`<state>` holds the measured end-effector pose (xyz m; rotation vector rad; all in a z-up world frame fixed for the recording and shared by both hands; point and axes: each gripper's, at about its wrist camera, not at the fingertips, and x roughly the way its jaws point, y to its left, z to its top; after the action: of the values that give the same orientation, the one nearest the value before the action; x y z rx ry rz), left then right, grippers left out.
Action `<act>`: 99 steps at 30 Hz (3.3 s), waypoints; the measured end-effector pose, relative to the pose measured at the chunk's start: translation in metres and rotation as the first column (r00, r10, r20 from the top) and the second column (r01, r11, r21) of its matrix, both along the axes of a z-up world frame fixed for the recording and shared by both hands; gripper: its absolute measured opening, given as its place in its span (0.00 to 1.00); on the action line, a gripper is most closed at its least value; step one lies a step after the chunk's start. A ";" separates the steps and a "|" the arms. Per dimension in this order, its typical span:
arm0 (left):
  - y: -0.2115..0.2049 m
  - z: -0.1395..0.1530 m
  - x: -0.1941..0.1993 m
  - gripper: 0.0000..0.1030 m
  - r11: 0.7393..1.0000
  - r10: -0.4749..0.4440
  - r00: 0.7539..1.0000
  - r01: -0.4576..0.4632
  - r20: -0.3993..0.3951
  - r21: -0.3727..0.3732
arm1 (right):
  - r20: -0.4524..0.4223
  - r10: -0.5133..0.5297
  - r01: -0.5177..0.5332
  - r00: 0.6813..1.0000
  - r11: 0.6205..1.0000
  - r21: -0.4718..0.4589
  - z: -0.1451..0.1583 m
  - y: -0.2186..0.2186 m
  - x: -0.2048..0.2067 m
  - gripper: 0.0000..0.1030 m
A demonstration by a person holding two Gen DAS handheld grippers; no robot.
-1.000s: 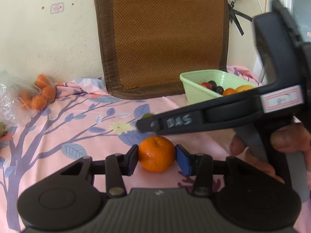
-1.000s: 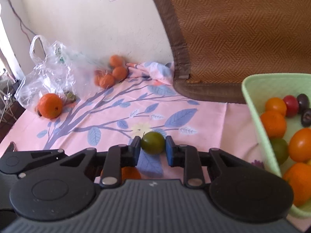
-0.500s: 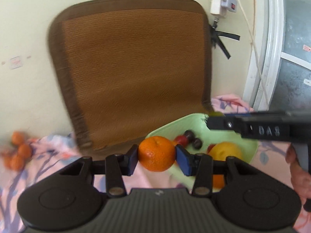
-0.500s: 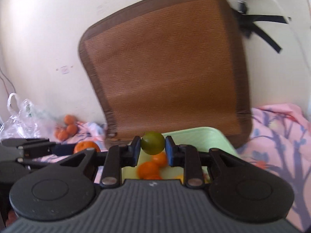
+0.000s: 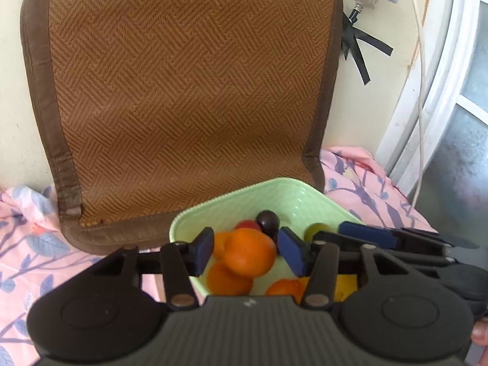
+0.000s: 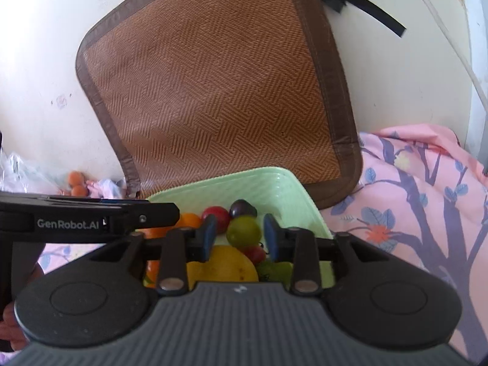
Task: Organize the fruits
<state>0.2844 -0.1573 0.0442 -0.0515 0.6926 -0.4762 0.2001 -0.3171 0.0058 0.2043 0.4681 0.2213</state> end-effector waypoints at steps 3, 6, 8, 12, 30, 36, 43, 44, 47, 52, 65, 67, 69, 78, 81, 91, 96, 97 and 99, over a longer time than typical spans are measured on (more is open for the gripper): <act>0.002 0.009 -0.007 0.47 1.000 -0.002 0.999 0.001 0.033 0.021 | 0.017 -0.016 0.015 1.000 1.000 0.027 0.005 -0.003 -0.009 0.42; 0.002 0.019 -0.026 0.47 0.996 0.019 0.997 -0.025 0.079 0.082 | 0.027 -0.036 0.035 0.999 0.998 0.043 0.011 -0.004 -0.026 0.42; 0.004 0.026 -0.045 0.48 0.992 0.035 0.993 -0.048 0.110 0.115 | 0.043 -0.051 0.049 0.998 0.998 0.050 0.016 -0.001 -0.043 0.42; 0.015 0.041 -0.092 0.70 0.980 0.073 0.978 -0.107 0.197 0.167 | 0.087 -0.111 0.105 0.990 0.991 0.078 0.024 0.014 -0.094 0.43; 0.068 0.045 -0.265 1.00 0.925 0.265 0.917 -0.329 0.298 0.189 | 0.029 -0.188 0.178 0.982 0.960 0.215 0.006 0.075 -0.257 0.77; 0.071 0.040 -0.286 1.00 0.897 0.301 0.903 -0.377 0.306 0.232 | 0.061 -0.182 0.166 0.981 0.965 0.202 0.013 0.084 -0.281 0.77; 0.065 0.044 -0.304 1.00 0.891 0.292 0.893 -0.384 0.341 0.242 | 0.090 -0.191 0.170 0.977 0.964 0.206 0.021 0.084 -0.294 0.80; 0.065 0.045 -0.305 1.00 0.891 0.290 0.893 -0.383 0.344 0.243 | 0.094 -0.193 0.171 0.977 0.963 0.207 0.022 0.084 -0.296 0.80; 0.064 0.047 -0.308 1.00 0.890 0.293 0.890 -0.388 0.349 0.242 | 0.097 -0.192 0.169 0.977 0.963 0.209 0.023 0.085 -0.298 0.81; 0.064 0.048 -0.312 1.00 0.883 0.303 0.881 -0.403 0.363 0.239 | 0.097 -0.186 0.163 0.978 0.964 0.212 0.023 0.084 -0.299 0.81; 0.059 0.044 -0.313 1.00 0.868 0.296 0.865 -0.421 0.406 0.265 | 0.080 -0.186 0.163 0.979 0.959 0.230 0.018 0.083 -0.299 0.81; 0.059 0.043 -0.312 1.00 0.860 0.299 0.860 -0.431 0.414 0.274 | 0.074 -0.186 0.164 0.980 0.958 0.234 0.017 0.082 -0.299 0.81; 0.059 0.041 -0.311 1.00 0.849 0.301 0.852 -0.443 0.428 0.287 | 0.068 -0.188 0.167 0.980 0.957 0.238 0.015 0.083 -0.298 0.81; 0.058 0.039 -0.311 1.00 0.815 0.302 0.820 -0.487 0.486 0.315 | 0.058 -0.185 0.166 0.981 0.955 0.247 0.013 0.083 -0.296 0.82; 0.060 0.039 -0.310 1.00 0.814 0.302 0.821 -0.487 0.484 0.317 | 0.055 -0.186 0.167 0.981 0.955 0.246 0.012 0.085 -0.295 0.82; 0.063 0.035 -0.307 1.00 0.821 0.300 0.835 -0.472 0.461 0.321 | 0.051 -0.183 0.165 0.982 0.955 0.245 0.012 0.084 -0.294 0.82; 0.064 0.034 -0.307 1.00 0.823 0.298 0.839 -0.467 0.455 0.324 | 0.052 -0.181 0.164 0.982 0.956 0.244 0.011 0.084 -0.294 0.82; 0.064 0.033 -0.306 1.00 0.823 0.297 0.840 -0.466 0.453 0.325 | 0.051 -0.181 0.163 0.982 0.956 0.244 0.011 0.084 -0.294 0.82; 0.064 0.033 -0.306 1.00 0.824 0.298 0.844 -0.463 0.447 0.325 | 0.051 -0.181 0.163 0.982 0.956 0.244 0.011 0.084 -0.294 0.82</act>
<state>-0.0214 -0.0932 0.0768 0.3016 0.3719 0.0746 -0.0935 -0.2330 0.0167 0.4702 0.3484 0.1134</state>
